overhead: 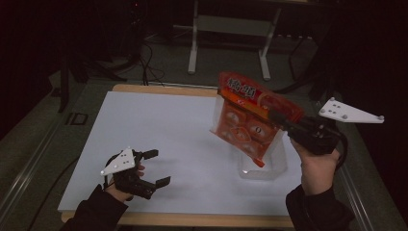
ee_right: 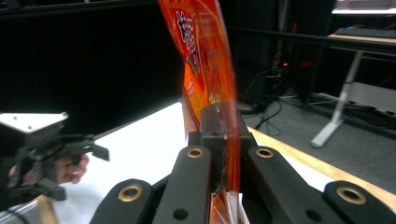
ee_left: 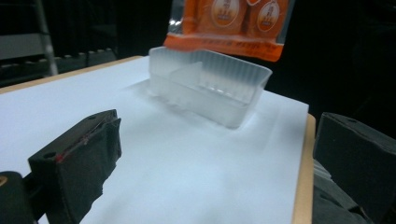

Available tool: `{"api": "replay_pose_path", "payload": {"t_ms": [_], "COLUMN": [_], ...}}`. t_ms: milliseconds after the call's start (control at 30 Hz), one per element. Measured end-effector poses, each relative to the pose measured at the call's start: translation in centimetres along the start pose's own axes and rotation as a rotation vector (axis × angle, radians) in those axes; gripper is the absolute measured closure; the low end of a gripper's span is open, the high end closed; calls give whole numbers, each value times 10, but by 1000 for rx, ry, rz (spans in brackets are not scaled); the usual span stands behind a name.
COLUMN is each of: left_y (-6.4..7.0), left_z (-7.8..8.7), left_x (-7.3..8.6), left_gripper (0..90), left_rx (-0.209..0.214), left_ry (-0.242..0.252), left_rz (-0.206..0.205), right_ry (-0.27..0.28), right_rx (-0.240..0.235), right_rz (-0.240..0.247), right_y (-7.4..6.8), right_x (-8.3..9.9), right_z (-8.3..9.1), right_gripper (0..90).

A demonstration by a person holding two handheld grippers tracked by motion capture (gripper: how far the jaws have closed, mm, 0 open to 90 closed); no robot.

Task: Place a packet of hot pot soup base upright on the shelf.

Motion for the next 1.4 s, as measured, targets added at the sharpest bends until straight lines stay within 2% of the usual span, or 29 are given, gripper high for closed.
{"api": "replay_pose_path", "payload": {"t_ms": [133,300,367,400,467,567,633,800,1200,1400], "left_y": [-2,-3,-3,0,3,5,7,5,1,1], "left_z": [7,15,15,19,20,20,19,20,21,19], "left_x": [7,19,19,27,30,33,36,36,39,40], "left_gripper": [14,14,14,14,14,14,14,14,14,14], "left_rx": [-40,-87,-87,-116,-118,-119,-118,-121,-133,-127], "left_ry": [9,20,20,15,29,31,18,29,41,39], "left_rz": [-3,14,14,1,-18,-9,-18,-2,23,18], "right_ry": [50,87,93,101,112,116,115,97,42,20], "right_rx": [44,121,135,163,185,203,210,230,241,233], "right_rz": [-25,-12,-12,-11,-18,-32,-39,-67,-120,-146], "right_y": [13,29,32,40,47,58,64,78,98,104], "right_x": [-8,-14,-15,-16,-15,-11,-7,7,48,65], "right_z": [7,15,16,19,21,21,21,17,6,-4], "right_gripper": [900,900,900,900,900,900,900,900,900,900]}}
Point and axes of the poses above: each handheld gripper's, and its own axes: z roughly backward along the jaws, x roughly out of its underside, y roughly to its right, the point moved 10 cm from there along -z, roughly forward along the jaws, and after that the axes turned 12 degrees about -z, right-handed, at the moved point
